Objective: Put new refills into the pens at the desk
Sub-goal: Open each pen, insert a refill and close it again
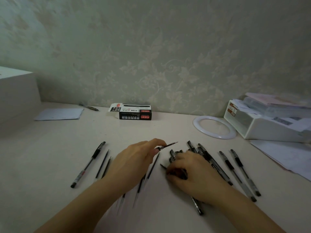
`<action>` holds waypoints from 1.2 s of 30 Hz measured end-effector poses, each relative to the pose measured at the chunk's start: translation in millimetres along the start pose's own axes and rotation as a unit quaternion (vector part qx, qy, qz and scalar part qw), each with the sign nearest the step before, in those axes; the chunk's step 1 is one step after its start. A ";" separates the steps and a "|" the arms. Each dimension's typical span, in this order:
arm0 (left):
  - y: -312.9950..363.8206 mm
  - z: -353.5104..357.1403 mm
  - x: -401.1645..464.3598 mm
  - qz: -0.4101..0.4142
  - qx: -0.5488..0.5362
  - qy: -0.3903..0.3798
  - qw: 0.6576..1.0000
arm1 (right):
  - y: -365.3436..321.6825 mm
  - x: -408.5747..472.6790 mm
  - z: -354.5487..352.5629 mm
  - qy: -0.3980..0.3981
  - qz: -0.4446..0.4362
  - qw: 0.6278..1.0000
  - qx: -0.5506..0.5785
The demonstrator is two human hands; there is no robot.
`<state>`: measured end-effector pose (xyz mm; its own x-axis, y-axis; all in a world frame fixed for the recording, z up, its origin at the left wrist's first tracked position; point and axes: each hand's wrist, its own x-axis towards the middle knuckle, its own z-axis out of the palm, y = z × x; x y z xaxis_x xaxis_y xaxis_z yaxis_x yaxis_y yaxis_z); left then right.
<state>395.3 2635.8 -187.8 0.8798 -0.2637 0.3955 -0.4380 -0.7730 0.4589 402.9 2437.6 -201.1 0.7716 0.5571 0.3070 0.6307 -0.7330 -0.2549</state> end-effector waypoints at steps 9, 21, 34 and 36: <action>-3.7 6.0 1.2 0.012 -0.025 0.022 0.999 | -4.5 0.8 0.7 0.078 0.060 0.992 0.081; -0.9 11.1 0.3 0.087 -0.048 0.045 0.994 | -10.3 5.7 -8.8 0.149 0.253 0.749 0.594; -25.9 3.6 -1.0 -0.111 0.056 0.024 0.992 | 62.1 -12.3 -36.7 0.238 0.328 0.914 -0.001; -22.7 6.9 -2.5 -0.099 0.066 -0.006 0.993 | 64.5 -14.6 -32.5 0.193 0.355 0.914 -0.037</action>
<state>404.3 2650.0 -204.7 0.9485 -0.1056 0.2987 -0.2295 -0.8790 0.4179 429.7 2369.5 -192.2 0.8886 -0.2377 0.3923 -0.0357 -0.8885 -0.4575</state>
